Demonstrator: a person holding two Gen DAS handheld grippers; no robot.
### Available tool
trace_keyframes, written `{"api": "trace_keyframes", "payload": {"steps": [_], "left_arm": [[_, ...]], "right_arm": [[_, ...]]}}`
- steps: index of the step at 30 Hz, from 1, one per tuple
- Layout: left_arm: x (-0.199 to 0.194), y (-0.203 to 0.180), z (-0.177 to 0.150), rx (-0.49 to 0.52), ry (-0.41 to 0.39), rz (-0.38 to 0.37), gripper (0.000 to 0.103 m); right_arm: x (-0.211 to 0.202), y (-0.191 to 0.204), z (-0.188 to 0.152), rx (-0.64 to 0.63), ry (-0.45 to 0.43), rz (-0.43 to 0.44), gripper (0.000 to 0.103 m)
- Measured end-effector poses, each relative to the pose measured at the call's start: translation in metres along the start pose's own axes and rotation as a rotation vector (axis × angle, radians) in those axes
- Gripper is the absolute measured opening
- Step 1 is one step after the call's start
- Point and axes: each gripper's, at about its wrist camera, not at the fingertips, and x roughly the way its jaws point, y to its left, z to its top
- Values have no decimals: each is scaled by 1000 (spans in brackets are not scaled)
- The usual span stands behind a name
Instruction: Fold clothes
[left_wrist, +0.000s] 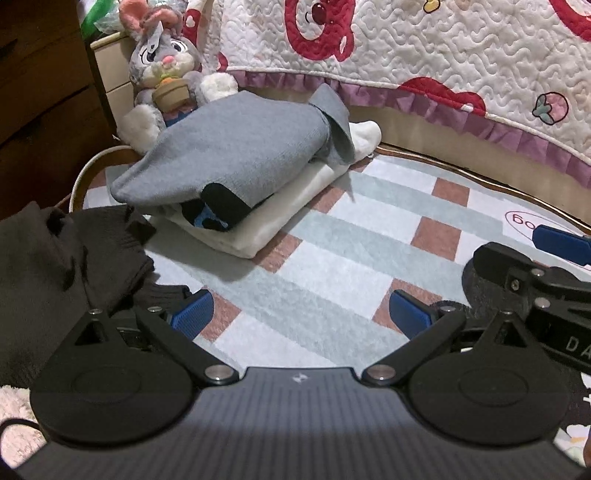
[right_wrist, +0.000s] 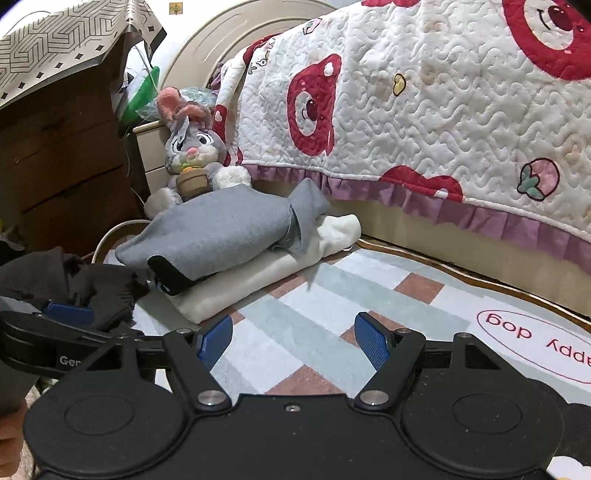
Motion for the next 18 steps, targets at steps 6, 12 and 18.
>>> {"api": "trace_keyframes", "payload": {"steps": [6,12,18], "left_arm": [[0,6,2,-20,6,-6,103],[0,8,2,-20,10,4,103],[2,7,2,-3,26,0,103]], "right_arm": [[0,0,-3,30,7,-2,77],[0,6,-4,15,13,6,77],[1,6,-3,13,19,11,78]]}}
